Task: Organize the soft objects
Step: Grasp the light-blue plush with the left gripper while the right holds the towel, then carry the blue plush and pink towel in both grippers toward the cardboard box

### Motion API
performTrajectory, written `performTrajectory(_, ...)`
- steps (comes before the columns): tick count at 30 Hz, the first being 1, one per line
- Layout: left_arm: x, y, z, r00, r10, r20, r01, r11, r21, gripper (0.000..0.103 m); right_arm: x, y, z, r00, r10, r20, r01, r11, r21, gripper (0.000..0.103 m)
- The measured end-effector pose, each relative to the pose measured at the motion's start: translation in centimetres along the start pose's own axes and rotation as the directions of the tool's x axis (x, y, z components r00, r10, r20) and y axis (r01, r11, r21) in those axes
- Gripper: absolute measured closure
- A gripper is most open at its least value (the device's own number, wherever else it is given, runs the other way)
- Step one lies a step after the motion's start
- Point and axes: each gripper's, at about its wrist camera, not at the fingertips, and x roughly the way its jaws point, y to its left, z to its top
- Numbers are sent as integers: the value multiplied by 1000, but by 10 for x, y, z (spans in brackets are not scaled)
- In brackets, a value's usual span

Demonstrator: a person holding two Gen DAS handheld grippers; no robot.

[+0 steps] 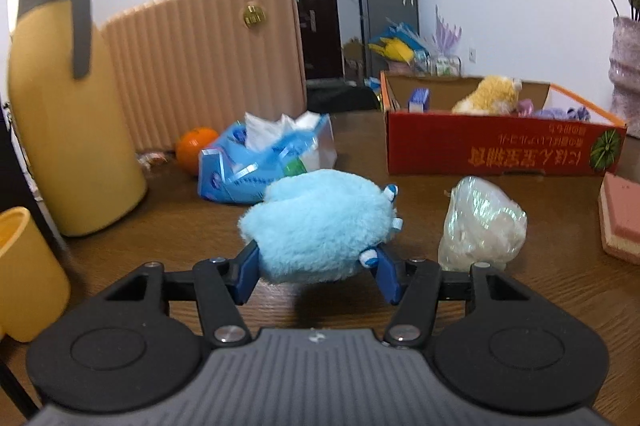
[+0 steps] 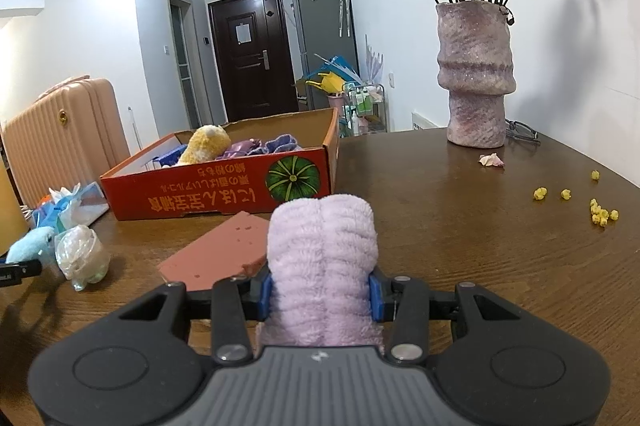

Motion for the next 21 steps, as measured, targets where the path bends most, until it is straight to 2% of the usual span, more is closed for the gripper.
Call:
performTrajectory(12, -45, -2, 11, 993, 19, 115, -8, 995, -95, 45, -6, 6, 4, 998, 23, 59, -24, 1000, 14, 61)
performTrajectory(21, -74, -21, 17, 982, -27, 186, 53, 990, -134, 45, -16, 28, 8, 991, 57, 125, -59, 998, 16, 61)
